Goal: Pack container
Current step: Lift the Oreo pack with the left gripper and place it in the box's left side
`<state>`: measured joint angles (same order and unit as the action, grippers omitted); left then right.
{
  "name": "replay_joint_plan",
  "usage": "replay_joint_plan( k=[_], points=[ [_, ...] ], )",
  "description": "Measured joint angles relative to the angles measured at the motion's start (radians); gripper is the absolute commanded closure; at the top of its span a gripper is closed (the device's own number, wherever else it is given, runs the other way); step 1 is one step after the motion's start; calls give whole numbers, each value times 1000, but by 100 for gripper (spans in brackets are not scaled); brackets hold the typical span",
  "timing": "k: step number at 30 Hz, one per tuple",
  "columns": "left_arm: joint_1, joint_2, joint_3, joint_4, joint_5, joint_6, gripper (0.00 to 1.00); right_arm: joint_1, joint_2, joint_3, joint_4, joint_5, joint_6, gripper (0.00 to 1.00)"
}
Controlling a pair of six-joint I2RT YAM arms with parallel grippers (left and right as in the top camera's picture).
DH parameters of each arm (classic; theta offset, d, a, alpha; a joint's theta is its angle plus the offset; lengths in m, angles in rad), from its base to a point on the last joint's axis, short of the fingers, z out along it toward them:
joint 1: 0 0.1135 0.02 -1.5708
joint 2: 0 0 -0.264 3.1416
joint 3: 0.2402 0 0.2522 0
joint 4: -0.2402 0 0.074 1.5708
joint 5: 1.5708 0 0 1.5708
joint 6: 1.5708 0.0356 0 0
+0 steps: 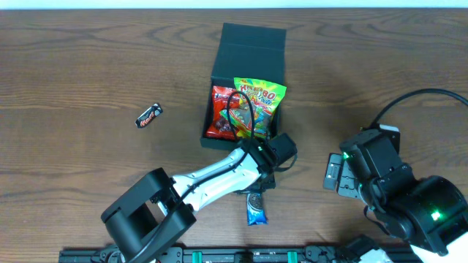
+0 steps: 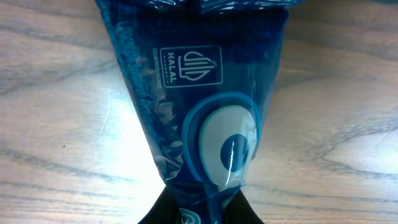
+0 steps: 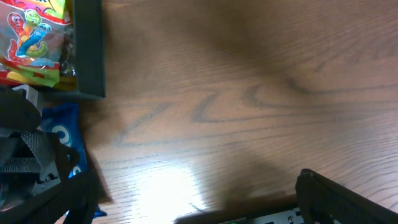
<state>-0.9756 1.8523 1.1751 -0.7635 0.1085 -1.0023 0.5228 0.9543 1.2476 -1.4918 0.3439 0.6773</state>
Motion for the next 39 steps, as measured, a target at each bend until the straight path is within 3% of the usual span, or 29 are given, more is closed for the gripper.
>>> replay_joint_plan(
  k=[7, 12, 17, 20, 30, 39],
  points=[
    [2, -32, 5, -102, -4, -4, 94, 0, 0, 0, 0, 0, 0, 1],
    [2, -200, 5, -185, -3, 9, 94, 0, 0, 0, 0, 0, 0, 1],
    [24, -367, 62, -303, -3, 93, 94, 0, 0, 0, 1, 0, 0, 1],
    [106, -386, 171, -409, -3, 177, 94, 0, 0, 0, 5, -1, 0, 1],
    [413, -286, 372, -440, -5, 455, 94, 0, 0, -1, 8, -12, 0, 1],
    [463, -16, 444, -330, 4, 619, 94, 0, 0, -1, 18, -15, 0, 1]
  ],
)
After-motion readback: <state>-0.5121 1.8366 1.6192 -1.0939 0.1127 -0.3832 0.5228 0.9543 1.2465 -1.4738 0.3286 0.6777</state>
